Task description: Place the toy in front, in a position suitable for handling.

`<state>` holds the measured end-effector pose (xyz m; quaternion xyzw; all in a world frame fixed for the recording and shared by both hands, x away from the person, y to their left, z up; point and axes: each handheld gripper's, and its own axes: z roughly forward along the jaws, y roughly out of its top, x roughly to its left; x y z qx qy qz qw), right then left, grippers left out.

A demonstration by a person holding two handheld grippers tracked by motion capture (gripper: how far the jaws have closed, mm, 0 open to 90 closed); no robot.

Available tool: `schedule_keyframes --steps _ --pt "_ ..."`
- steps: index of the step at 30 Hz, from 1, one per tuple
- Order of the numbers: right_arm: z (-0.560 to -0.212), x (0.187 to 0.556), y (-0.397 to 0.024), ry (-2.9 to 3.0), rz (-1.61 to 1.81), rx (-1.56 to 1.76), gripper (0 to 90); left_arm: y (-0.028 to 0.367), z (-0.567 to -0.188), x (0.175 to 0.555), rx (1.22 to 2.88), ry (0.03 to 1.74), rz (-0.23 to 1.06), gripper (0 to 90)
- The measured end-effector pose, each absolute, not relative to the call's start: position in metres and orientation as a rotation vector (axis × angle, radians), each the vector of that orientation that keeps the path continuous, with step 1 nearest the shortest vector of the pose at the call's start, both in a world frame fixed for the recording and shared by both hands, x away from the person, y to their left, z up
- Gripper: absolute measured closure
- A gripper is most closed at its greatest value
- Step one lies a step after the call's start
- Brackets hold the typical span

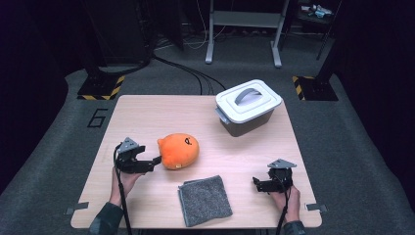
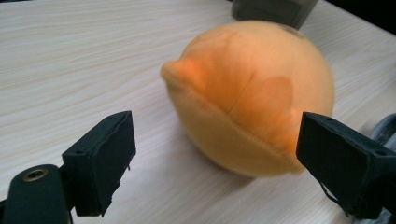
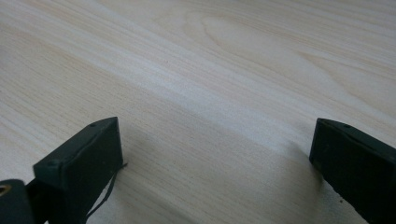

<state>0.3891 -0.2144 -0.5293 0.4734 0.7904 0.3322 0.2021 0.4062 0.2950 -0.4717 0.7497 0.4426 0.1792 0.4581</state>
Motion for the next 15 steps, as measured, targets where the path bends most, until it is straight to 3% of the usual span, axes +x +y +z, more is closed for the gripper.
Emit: schedule_keyframes --steps 15 --pt "-0.528 0.391 -0.213 2.206 0.915 1.338 0.0 0.308 -0.520 0.386 1.886 1.199 0.434 10.4"
